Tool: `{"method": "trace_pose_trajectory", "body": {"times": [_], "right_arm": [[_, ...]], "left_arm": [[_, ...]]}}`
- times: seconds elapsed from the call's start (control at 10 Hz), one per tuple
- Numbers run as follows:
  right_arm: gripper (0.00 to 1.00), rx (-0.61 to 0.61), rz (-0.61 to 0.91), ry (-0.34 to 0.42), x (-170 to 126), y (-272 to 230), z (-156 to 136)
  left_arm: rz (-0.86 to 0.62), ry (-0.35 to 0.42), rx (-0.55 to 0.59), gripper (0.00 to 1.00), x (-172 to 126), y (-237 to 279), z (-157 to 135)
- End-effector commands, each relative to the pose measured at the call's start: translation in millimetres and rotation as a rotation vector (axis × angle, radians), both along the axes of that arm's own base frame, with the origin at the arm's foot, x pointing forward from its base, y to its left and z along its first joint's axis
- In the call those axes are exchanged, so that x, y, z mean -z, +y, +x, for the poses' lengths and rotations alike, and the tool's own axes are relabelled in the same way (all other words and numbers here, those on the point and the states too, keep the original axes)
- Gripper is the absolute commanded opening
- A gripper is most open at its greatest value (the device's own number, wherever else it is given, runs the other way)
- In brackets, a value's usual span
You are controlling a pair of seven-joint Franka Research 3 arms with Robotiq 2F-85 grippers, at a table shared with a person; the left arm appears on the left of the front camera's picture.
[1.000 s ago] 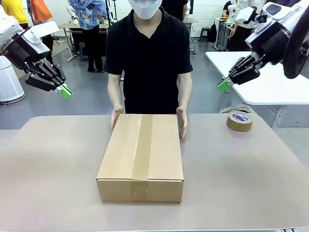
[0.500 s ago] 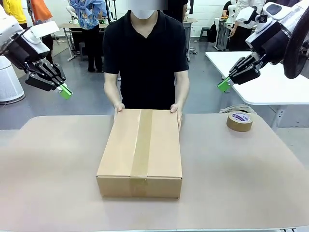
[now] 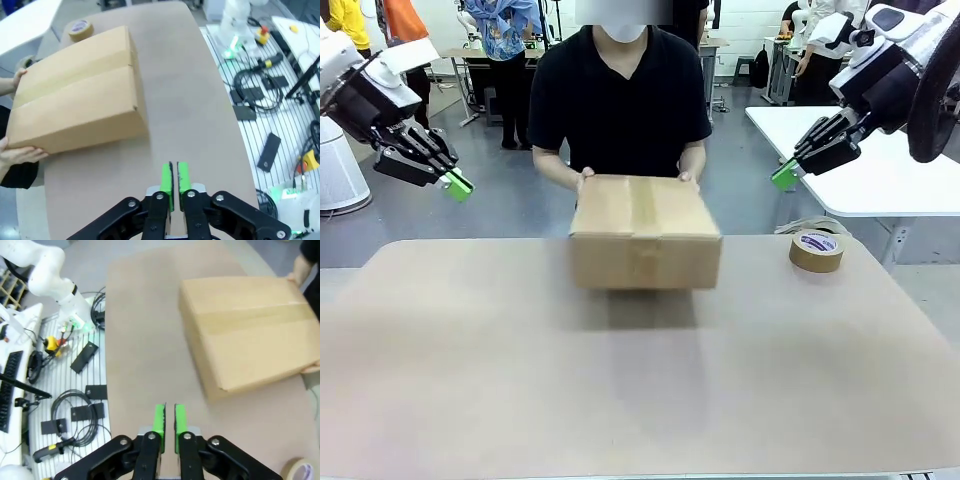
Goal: Wrap the clocks to prevent damage.
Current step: After the human seals the box with tape, release both hands from the side flaps of the Package Box.
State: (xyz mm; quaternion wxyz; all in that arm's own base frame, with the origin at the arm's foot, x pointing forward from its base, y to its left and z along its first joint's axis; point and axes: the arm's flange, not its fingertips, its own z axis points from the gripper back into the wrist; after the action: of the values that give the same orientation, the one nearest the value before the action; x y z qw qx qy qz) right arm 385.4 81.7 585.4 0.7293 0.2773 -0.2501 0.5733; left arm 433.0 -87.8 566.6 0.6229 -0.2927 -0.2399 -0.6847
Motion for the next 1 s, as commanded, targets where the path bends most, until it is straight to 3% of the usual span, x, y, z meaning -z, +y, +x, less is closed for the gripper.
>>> {"method": "trace_pose_trajectory", "body": {"times": [0.0, 0.2, 0.3, 0.4, 0.5, 0.6, 0.7, 0.8, 0.9], "right_arm": [[1.0, 0.045, 0.096, -0.008, 6.6, -1.7, -6.6], [1.0, 0.032, 0.137, 0.017, 12.1, -7.9, -15.7], [0.84, 0.034, 0.158, 0.015, 10.6, -9.5, -15.3], [0.94, 0.022, 0.165, 0.023, 11.9, -13.9, -17.6], [1.0, 0.017, 0.171, 0.035, 13.8, -20.1, -21.4], [1.0, 0.02, 0.187, 0.04, 13.3, -27.0, -22.6], [1.0, 0.026, 0.195, 0.036, 11.8, -33.5, -24.8], [1.0, 0.018, 0.204, 0.024, 12.3, -43.7, -30.8], [1.0, 0.015, 0.217, 0.024, 12.9, -48.7, -33.9]], "left_arm": [[-0.075, -0.022, -0.067, 0.97, 4.2, 5.5, -10.3], [-0.083, -0.032, -0.106, 1.0, 5.4, 10.5, -31.1], [-0.085, -0.022, -0.109, 1.0, 0.1, 16.6, -26.6], [-0.075, 0.003, -0.092, 0.92, 1.3, 21.6, -28.3], [-0.081, 0.021, -0.083, 0.61, 3.5, 24.0, -32.8], [-0.087, 0.033, -0.074, 1.0, 2.3, 28.8, -29.0], [-0.091, 0.039, -0.07, 0.81, -0.6, 33.2, -25.2], [-0.111, 0.04, -0.075, 1.0, 0.1, 37.5, -27.5], [-0.119, 0.04, -0.075, 1.0, -0.6, 39.9, -27.8]]}}
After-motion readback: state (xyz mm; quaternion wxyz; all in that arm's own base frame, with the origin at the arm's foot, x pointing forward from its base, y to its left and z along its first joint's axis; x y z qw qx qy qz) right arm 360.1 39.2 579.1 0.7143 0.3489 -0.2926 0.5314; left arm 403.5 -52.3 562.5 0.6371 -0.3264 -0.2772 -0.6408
